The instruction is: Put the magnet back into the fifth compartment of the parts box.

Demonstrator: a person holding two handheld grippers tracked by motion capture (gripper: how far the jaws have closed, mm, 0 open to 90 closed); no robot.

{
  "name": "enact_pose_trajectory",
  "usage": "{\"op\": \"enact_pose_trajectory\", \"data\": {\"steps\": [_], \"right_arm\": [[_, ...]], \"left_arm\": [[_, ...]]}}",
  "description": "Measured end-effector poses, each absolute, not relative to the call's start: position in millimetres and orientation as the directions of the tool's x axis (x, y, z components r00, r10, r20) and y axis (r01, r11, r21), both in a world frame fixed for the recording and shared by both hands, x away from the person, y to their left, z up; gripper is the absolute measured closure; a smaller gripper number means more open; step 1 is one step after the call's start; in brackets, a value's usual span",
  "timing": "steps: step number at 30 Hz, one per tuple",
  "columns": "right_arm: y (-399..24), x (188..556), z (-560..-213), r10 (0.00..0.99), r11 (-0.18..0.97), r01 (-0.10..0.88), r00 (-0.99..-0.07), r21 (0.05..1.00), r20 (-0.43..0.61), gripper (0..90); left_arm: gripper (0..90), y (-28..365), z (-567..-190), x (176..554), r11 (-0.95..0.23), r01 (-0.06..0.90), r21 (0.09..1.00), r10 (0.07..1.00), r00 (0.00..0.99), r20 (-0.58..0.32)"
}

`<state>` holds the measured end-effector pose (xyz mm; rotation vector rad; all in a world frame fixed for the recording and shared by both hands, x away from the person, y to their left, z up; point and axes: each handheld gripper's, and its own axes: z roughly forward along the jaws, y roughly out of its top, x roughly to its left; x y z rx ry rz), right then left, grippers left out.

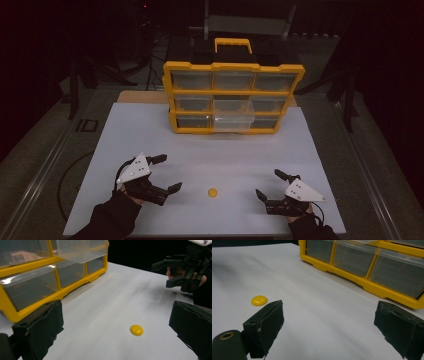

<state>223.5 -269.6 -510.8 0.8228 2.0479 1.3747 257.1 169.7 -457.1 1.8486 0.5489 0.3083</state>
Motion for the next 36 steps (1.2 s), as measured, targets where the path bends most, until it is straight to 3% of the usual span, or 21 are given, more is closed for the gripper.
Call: {"op": "enact_pose_trajectory", "data": {"steps": [21,36], "right_arm": [[-269,224,-511,0.731,0.291,0.192,-0.676,0.937,-0.088,8.9],[-269,224,-511,0.728,0.292,0.188,-0.680,0.938,-0.090,8.9]], "left_arm": [[0.0,132,-456,264,-0.336,0.241,0.910,0.438,0.896,-0.076],[0.1,98,-476,272,-0.421,0.243,0.874,0.384,0.921,-0.071]]}}
